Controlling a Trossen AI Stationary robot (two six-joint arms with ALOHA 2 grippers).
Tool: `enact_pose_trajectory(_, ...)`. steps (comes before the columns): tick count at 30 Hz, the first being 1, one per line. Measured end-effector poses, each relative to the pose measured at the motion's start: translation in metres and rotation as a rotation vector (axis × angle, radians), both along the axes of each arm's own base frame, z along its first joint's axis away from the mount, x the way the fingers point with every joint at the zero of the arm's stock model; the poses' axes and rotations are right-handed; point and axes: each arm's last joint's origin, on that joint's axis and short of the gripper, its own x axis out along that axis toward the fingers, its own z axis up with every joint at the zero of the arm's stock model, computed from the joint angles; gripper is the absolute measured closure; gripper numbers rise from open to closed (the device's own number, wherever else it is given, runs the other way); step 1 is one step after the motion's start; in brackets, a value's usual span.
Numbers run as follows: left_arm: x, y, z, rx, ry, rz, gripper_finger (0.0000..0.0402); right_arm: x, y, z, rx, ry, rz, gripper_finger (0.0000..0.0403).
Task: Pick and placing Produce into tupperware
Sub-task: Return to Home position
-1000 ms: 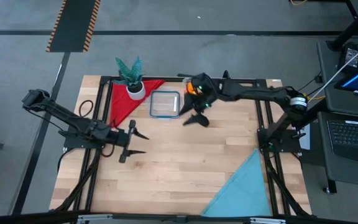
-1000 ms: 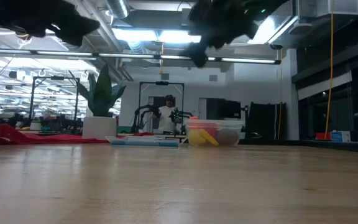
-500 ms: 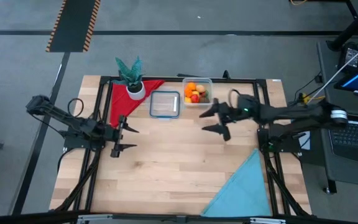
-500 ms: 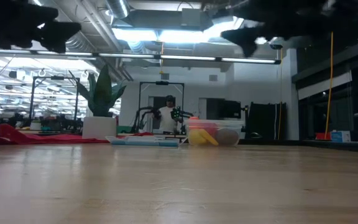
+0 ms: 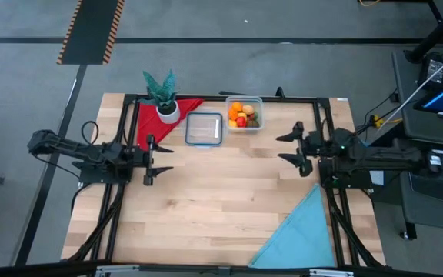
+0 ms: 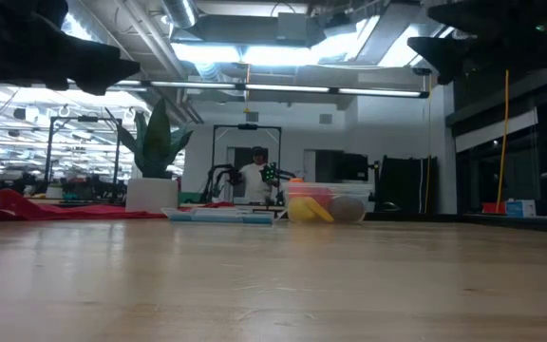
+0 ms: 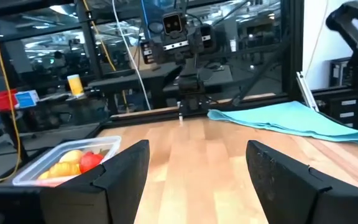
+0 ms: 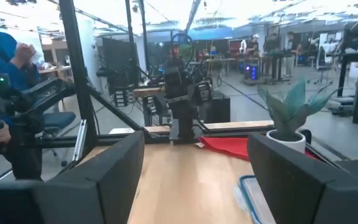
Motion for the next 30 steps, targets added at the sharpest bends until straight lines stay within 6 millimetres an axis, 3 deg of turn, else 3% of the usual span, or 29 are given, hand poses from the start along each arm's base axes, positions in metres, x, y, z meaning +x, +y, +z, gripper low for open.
enact_pose_trajectory(8,0.001,0.005,0.0,-0.031,-0.001,-0.026,0.014,-0.023,0.003,-0.021,-0.027,-0.027,-0.012,0.0116)
enact_pose_trajectory(15,0.001,0.005,0.0,-0.031,0.0,-0.033,0.014,-0.028,0.004,-0.047,-0.009,-0.037,-0.006,0.0116)
enact_pose_trajectory(30,0.001,0.005,-0.004,-0.038,0.04,-0.032,0.014,-0.026,0.003,-0.055,0.011,0.048,-0.006,0.0116)
